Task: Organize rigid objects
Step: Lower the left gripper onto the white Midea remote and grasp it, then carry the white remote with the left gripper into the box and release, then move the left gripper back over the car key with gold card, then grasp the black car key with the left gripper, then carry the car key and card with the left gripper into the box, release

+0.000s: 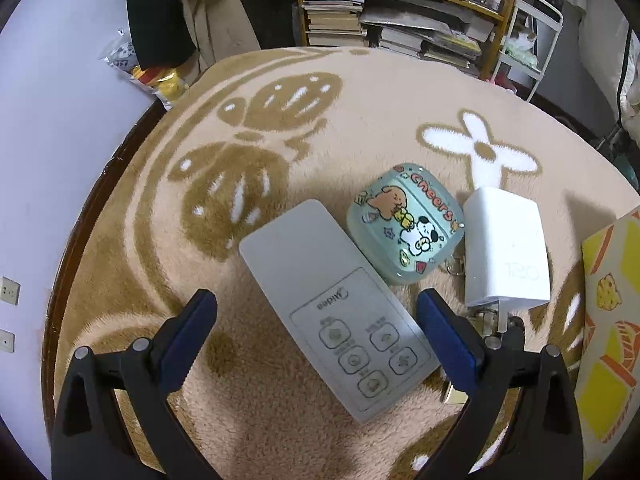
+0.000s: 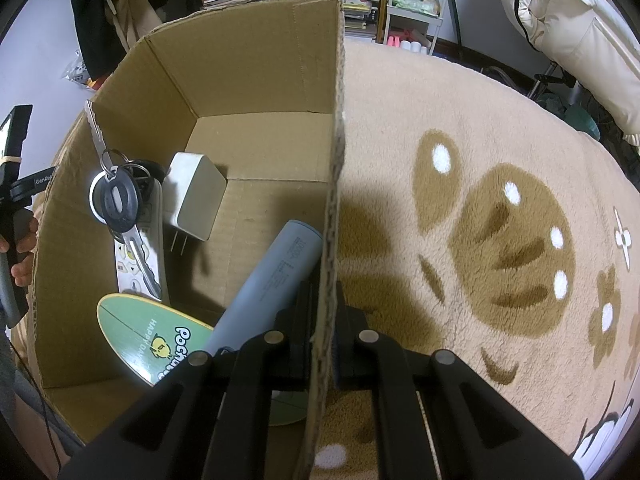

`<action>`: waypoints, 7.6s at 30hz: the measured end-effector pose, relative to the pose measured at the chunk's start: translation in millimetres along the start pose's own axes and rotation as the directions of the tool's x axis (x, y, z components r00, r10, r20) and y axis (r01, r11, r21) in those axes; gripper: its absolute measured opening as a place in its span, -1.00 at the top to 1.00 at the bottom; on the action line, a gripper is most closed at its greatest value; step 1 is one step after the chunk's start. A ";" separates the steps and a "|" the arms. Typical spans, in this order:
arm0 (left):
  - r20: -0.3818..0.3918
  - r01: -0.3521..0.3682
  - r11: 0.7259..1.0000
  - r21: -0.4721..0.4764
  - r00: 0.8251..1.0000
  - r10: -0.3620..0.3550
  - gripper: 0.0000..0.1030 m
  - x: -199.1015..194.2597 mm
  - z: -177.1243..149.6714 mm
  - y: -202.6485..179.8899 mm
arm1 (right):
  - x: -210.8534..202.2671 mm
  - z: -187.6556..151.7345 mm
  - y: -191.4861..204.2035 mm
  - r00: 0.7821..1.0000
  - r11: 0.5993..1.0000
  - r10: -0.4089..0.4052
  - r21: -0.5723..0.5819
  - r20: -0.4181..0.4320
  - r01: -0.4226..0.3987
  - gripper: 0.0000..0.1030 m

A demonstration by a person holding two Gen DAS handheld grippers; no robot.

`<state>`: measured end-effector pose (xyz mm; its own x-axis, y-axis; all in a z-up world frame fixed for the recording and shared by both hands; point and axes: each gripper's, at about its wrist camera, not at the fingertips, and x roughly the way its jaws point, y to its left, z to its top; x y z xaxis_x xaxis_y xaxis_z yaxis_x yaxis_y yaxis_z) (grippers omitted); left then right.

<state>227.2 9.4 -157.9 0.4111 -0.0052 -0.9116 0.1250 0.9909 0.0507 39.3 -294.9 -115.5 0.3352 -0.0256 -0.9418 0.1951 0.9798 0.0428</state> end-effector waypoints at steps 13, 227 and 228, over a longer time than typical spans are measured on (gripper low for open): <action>-0.014 0.047 0.999 -0.025 0.999 -0.047 0.01 -7.3 -8.3 6.6 | -0.5 0.3 -0.1 1.000 1.000 0.000 0.000 -0.001 0.000 0.84; 0.362 0.181 0.895 0.409 0.868 -0.341 0.94 -232.1 -55.3 -120.6 | 0.4 1.6 5.5 1.000 1.000 0.008 0.003 0.002 -0.008 0.84; 0.370 0.174 0.893 0.416 0.864 -0.341 0.94 -237.6 -56.8 -125.6 | 0.3 1.4 4.9 1.000 1.000 0.008 0.003 0.002 -0.008 0.84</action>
<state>62.5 -106.1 29.2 0.6472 -0.3920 -0.6538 0.5583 0.8277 0.0563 41.7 -290.4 -115.0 0.3391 -0.0179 -0.9406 0.1951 0.9794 0.0517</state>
